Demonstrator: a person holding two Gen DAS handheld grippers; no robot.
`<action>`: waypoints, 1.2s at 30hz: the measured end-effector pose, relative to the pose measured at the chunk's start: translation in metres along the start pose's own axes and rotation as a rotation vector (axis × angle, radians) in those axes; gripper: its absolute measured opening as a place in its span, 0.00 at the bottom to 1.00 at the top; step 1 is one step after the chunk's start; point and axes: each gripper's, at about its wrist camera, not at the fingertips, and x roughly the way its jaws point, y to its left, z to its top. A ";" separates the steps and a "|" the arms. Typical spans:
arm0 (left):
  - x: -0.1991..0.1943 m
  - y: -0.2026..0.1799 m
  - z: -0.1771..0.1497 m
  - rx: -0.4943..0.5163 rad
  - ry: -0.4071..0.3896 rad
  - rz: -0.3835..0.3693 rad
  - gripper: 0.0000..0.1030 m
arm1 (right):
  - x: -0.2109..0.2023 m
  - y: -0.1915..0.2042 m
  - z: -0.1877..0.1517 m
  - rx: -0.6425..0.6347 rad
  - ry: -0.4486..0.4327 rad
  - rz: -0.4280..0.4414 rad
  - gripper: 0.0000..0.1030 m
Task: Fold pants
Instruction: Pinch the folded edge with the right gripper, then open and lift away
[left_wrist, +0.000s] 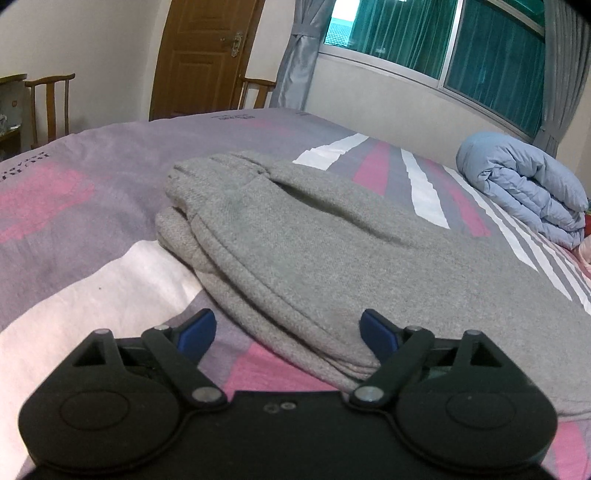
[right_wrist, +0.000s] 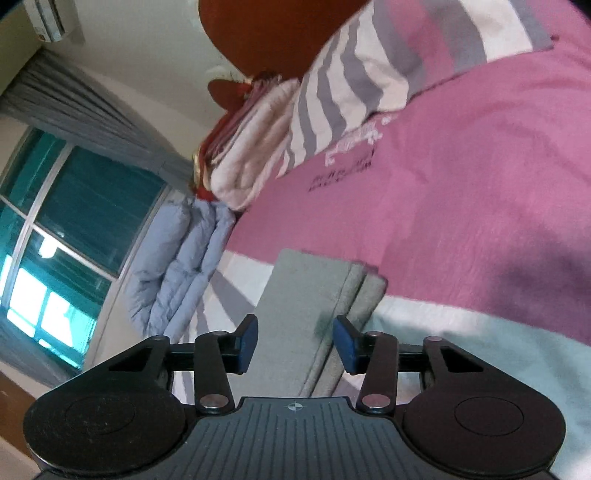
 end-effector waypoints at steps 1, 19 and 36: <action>0.000 0.000 0.000 -0.001 0.000 -0.001 0.77 | 0.007 -0.001 0.002 0.004 0.020 -0.011 0.45; -0.002 0.000 -0.001 -0.004 0.000 -0.005 0.77 | 0.035 0.000 -0.002 -0.109 0.127 -0.078 0.04; -0.007 0.002 0.002 -0.018 -0.007 -0.011 0.78 | 0.002 0.017 -0.008 -0.241 0.081 -0.057 0.12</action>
